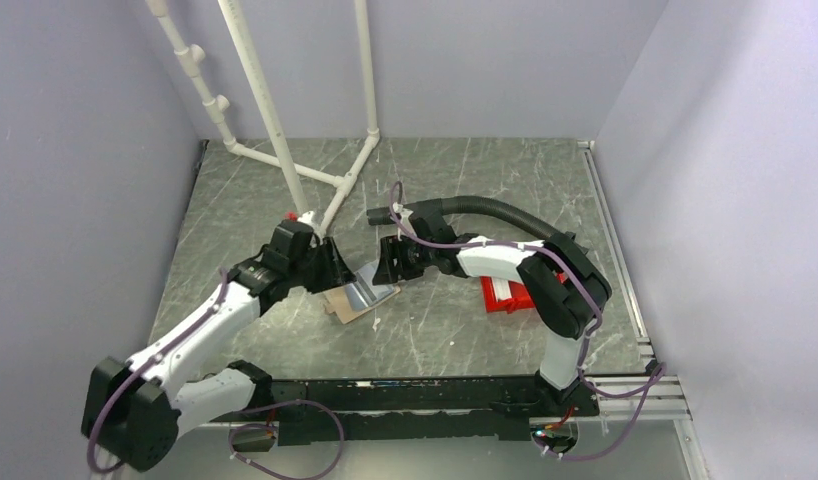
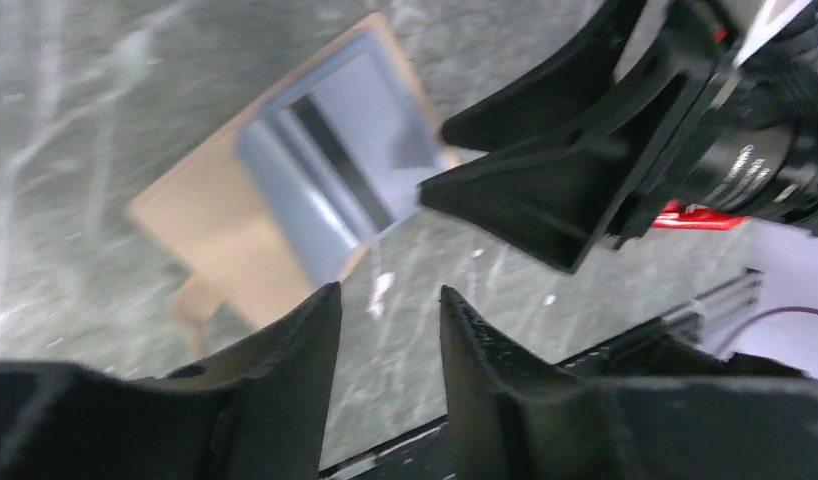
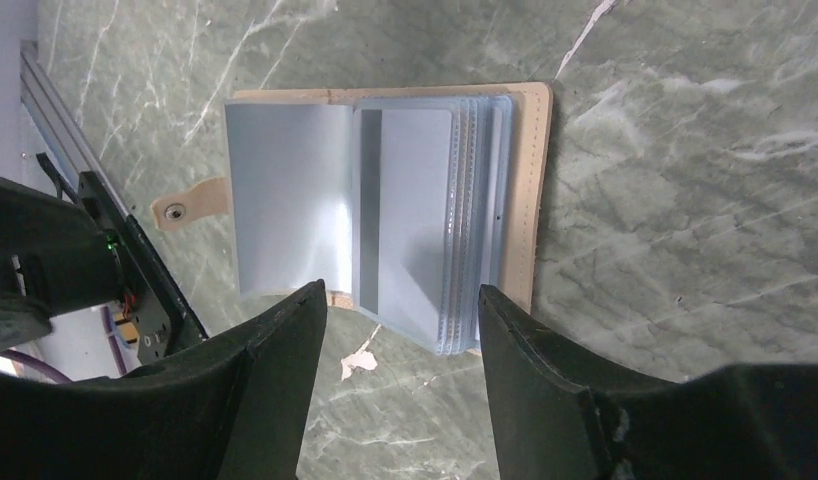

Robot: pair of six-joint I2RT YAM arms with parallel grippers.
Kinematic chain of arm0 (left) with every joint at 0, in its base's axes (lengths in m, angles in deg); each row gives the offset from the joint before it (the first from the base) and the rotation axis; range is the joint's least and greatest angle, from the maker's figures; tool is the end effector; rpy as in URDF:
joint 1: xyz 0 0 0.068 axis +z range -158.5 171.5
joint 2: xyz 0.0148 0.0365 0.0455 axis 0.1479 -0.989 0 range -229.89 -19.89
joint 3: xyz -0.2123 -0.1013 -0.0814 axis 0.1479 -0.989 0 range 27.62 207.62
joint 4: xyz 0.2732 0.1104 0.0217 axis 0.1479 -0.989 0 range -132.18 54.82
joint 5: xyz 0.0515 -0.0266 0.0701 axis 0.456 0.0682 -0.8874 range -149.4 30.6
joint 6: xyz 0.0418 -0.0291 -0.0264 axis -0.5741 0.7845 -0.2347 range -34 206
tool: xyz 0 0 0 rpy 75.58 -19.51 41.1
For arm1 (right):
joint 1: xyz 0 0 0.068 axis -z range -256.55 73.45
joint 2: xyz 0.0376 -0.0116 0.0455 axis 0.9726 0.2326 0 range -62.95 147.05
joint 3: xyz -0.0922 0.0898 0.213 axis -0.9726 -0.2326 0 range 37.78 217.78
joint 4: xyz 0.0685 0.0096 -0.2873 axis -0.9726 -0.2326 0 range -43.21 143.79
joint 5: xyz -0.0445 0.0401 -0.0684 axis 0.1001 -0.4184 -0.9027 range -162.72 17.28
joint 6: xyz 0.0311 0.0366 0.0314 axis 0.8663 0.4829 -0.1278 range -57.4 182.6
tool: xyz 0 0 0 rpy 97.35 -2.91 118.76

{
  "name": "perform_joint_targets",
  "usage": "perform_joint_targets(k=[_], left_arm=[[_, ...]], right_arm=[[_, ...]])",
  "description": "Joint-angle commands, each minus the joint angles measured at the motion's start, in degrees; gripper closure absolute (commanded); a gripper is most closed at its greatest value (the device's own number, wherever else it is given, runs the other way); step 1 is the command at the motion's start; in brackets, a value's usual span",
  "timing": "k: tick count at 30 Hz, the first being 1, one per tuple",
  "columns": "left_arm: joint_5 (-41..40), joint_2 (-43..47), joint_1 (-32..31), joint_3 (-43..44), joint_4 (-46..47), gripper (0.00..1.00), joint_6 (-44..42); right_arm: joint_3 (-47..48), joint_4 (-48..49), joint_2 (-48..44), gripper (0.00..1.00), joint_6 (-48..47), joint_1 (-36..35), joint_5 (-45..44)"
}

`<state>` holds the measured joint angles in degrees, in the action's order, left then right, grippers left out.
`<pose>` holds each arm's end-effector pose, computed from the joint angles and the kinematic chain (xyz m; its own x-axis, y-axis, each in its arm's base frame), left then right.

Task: Put the credit cards into the card holder
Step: Insert the card slot into the card holder.

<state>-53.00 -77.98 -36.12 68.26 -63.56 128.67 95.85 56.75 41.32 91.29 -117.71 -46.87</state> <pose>0.2277 -0.1243 0.2076 -0.8261 -0.3280 -0.4582 -0.0415 0.8463 -0.5310 0.2875 0.2748 0.1082 -0.8516 -0.1706 -0.4957 -0.4818 0.6274 0.6118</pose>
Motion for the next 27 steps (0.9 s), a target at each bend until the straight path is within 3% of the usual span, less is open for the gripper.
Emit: perform_joint_targets(k=[1,6,13,18,21,24,27], left_arm=[[9.9,-9.4,0.0,1.1,12.8,0.61,0.1],[3.2,-17.7,0.1,0.1,7.6,0.78,1.7],[-2.4,-11.9,0.1,-8.7,7.1,0.89,7.1],[-3.0,-13.6,0.1,-12.5,9.7,0.99,8.4],[-2.6,-16.1,0.1,-13.3,12.2,1.00,9.0],[-2.7,-16.7,0.1,-13.4,12.7,1.00,9.3],[-4.4,-13.3,0.1,-12.6,9.2,1.00,9.0]], right_arm=[[2.5,1.5,1.0,0.41,0.1,0.0,1.0],[2.9,1.6,1.7,0.43,0.7,0.0,2.4],[3.0,1.8,2.4,0.50,-0.2,-0.6,5.8],[5.4,-0.5,1.6,0.52,-2.4,-5.2,4.8],[5.7,6.0,1.4,0.51,1.7,-7.3,9.8],[4.0,23.1,3.9,0.50,13.8,-7.7,21.8],[3.7,21.9,3.2,0.46,13.3,-7.0,20.0]])
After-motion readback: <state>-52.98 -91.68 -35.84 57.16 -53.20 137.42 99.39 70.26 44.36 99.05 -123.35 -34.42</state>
